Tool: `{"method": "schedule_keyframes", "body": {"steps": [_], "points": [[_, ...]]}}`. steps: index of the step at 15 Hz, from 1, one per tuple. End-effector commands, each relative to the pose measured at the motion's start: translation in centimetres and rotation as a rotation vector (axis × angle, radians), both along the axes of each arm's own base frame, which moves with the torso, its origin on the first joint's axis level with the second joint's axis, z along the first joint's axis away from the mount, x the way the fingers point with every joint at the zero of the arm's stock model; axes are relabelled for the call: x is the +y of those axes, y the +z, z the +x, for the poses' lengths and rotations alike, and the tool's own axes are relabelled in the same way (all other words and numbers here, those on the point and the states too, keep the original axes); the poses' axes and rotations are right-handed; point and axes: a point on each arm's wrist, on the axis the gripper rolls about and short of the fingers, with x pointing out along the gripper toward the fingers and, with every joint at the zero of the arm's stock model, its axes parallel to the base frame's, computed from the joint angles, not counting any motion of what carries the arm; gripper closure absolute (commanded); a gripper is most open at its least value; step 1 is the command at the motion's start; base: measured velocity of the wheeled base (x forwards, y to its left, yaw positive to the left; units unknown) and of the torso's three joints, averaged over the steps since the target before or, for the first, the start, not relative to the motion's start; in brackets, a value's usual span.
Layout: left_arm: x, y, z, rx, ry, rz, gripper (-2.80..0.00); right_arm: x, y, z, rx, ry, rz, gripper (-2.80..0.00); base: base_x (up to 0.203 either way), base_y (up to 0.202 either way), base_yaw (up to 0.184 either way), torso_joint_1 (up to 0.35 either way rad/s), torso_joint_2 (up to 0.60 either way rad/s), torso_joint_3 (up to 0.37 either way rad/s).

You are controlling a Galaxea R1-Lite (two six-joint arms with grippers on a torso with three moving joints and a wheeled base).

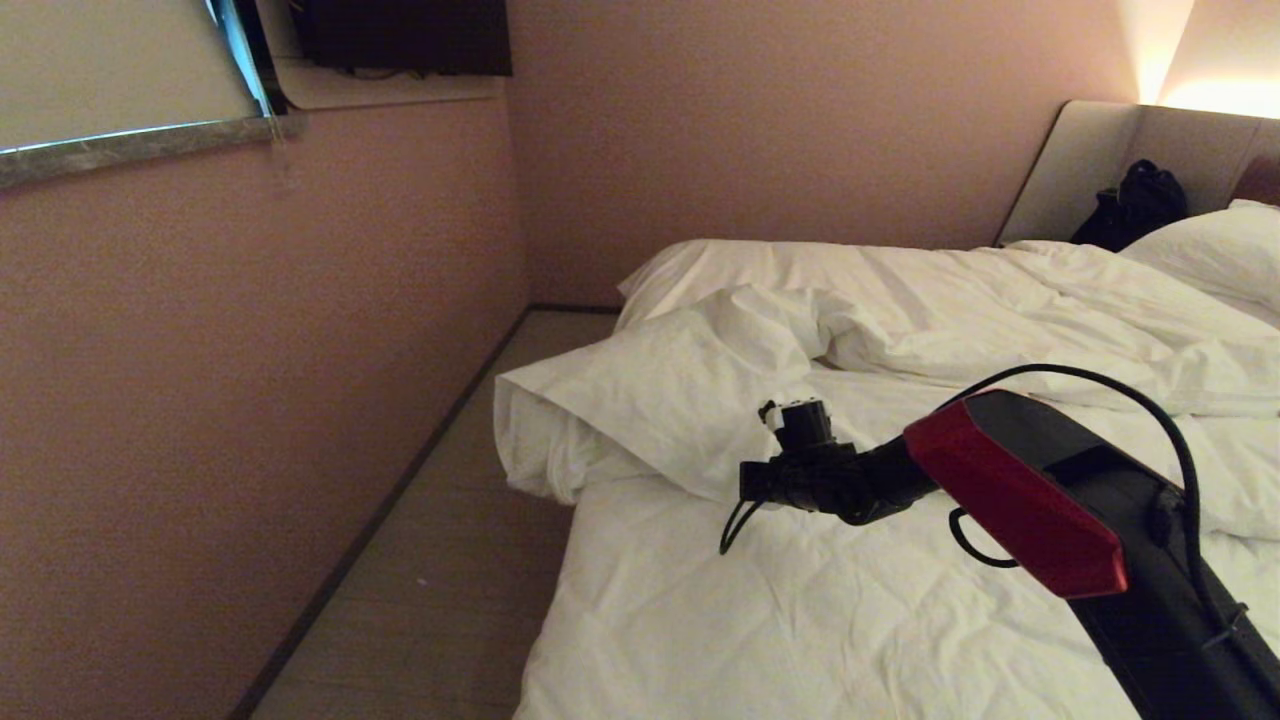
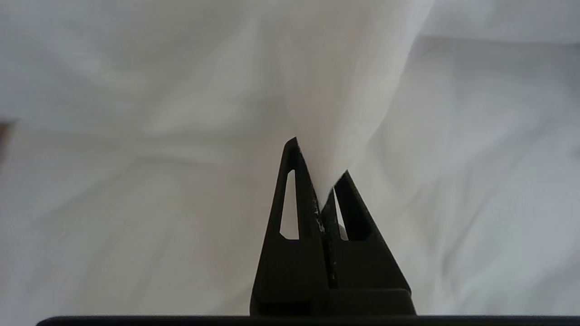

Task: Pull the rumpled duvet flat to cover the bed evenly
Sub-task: Flatten the corners of the folded blanket

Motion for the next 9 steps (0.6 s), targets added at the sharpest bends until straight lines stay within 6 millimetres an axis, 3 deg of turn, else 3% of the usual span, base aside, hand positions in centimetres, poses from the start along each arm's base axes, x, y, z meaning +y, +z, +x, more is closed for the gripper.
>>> {"method": "schedule_keyframes", "body": {"steps": [1,4,9], "points": [[0.0,0.0,0.0,0.000,0.001,-0.001,0.00,1.0,2.1,-1.0,-0.021,0.018,0.024,0.00,0.000,0.000,0.000,0.000,0.00,0.000],[0.0,0.0,0.0,0.000,0.001,-0.001,0.00,2.7,3.6,-2.7,-0.024,0.064,0.039,0.00,0.000,0.000,0.000,0.000,0.00,0.000],[0.0,0.0,0.0,0.000,0.001,-0.001,0.00,7.5,6.5,-7.7,-0.049,0.180,0.094,0.00,0.000,0.000,0.000,0.000,0.00,0.000]]}}
